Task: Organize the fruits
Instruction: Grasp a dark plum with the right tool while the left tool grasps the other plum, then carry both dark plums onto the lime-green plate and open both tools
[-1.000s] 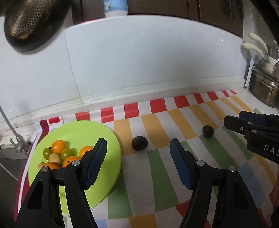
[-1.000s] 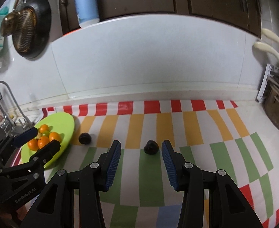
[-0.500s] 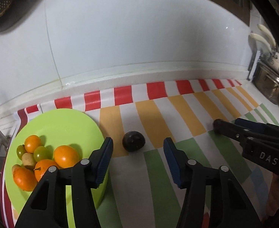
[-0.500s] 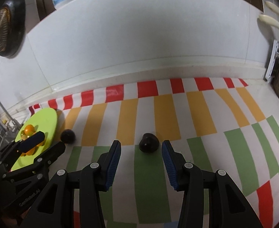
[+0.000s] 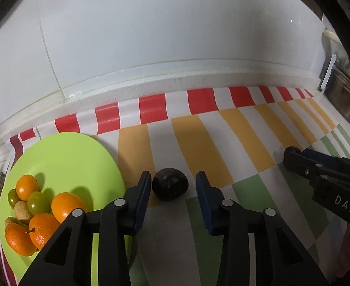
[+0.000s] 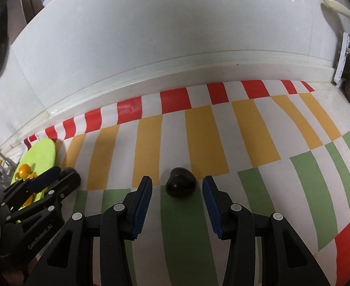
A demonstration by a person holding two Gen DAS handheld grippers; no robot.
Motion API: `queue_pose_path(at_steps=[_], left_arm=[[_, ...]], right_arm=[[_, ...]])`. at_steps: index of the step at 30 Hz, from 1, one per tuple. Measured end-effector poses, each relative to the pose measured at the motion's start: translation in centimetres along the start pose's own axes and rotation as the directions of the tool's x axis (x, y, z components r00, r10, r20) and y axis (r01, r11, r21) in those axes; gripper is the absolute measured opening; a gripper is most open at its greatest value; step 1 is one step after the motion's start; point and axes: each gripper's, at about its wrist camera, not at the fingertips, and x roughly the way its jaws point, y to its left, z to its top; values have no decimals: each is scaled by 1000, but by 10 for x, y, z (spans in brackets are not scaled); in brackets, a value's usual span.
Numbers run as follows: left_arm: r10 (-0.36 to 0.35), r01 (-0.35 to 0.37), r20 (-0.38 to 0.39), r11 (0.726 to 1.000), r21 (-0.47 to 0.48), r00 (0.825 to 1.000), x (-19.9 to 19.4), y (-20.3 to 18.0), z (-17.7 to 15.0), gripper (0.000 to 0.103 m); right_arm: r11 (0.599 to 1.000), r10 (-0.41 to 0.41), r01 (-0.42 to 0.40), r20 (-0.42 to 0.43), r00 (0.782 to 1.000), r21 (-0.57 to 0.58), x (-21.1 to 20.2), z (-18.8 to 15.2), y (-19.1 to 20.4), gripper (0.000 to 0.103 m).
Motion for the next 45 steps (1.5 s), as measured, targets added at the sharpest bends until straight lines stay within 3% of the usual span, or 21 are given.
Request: queue_pose_path(at_steps=[7, 14, 29, 45], left_arm=[[15, -14, -16, 1000, 7, 1000, 6, 1, -1, 31], [-6, 6, -3, 1000, 7, 1000, -1, 3, -2, 31], [-24, 26, 108, 999, -19, 994, -74, 12, -4, 31], [35, -15, 194, 995, -101, 980, -151, 48, -24, 31]], right_arm=[[1000, -10, 10, -18, 1000, -3, 7, 0, -2, 31], [1000, -4, 4, -15, 1000, -13, 5, -1, -1, 29], [991, 82, -74, 64, 995, -113, -50, -2, 32, 29], [952, 193, -160, 105, 976, -260, -101, -11, 86, 29]])
